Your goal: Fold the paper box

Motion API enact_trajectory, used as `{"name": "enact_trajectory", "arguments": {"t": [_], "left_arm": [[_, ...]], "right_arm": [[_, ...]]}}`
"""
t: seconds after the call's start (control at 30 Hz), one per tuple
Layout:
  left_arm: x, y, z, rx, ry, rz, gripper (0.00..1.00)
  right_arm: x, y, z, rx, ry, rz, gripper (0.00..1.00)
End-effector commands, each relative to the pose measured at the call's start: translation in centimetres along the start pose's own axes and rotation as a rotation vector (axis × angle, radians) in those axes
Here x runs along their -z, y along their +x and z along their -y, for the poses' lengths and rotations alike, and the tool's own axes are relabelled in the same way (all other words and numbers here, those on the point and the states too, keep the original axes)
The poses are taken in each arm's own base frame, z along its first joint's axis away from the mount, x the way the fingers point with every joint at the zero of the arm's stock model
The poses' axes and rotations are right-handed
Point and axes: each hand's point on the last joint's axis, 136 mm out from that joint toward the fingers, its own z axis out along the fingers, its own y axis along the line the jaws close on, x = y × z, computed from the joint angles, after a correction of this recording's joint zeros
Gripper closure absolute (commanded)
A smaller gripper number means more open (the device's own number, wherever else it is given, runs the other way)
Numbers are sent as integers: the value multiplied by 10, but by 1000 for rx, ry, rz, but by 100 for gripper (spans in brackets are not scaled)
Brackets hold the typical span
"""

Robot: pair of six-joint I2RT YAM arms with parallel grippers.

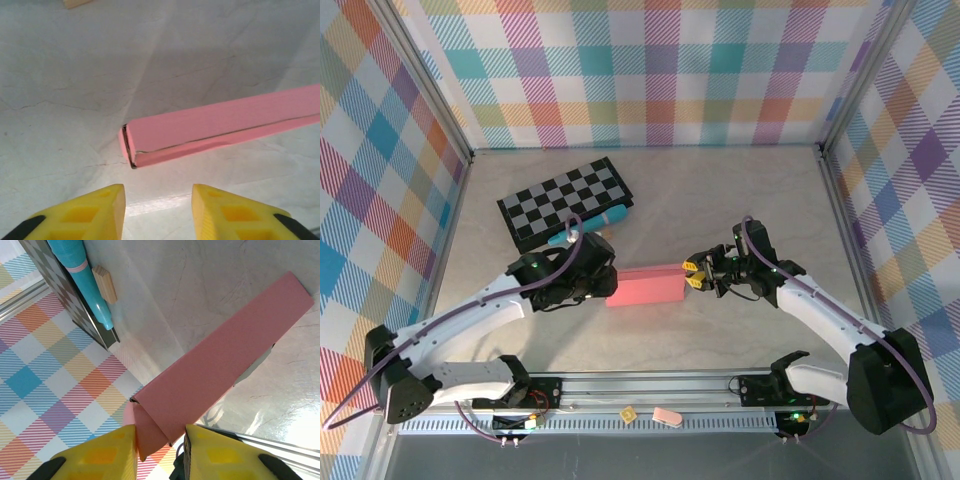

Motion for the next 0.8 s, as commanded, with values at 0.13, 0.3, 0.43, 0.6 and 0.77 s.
{"name": "enact_trajectory", "arguments": {"t": [0.13, 0.3, 0.43, 0.6, 0.77], "left_arm": [[34, -5, -4, 433, 62, -5, 44], [46, -9, -25, 785, 31, 23, 37], [29, -3, -29, 1113, 133, -5, 35], [-4, -13, -8, 1250, 278, -9, 33], [-21, -19, 2, 1280, 310, -18, 34]], "right_arm": [[1, -7, 18, -29, 85, 37, 74], [2, -7, 20, -28, 92, 43, 74], [1, -7, 18, -22, 88, 42, 75], [2, -7, 18, -19, 86, 42, 75], [3, -7, 18, -20, 84, 47, 75]]}}
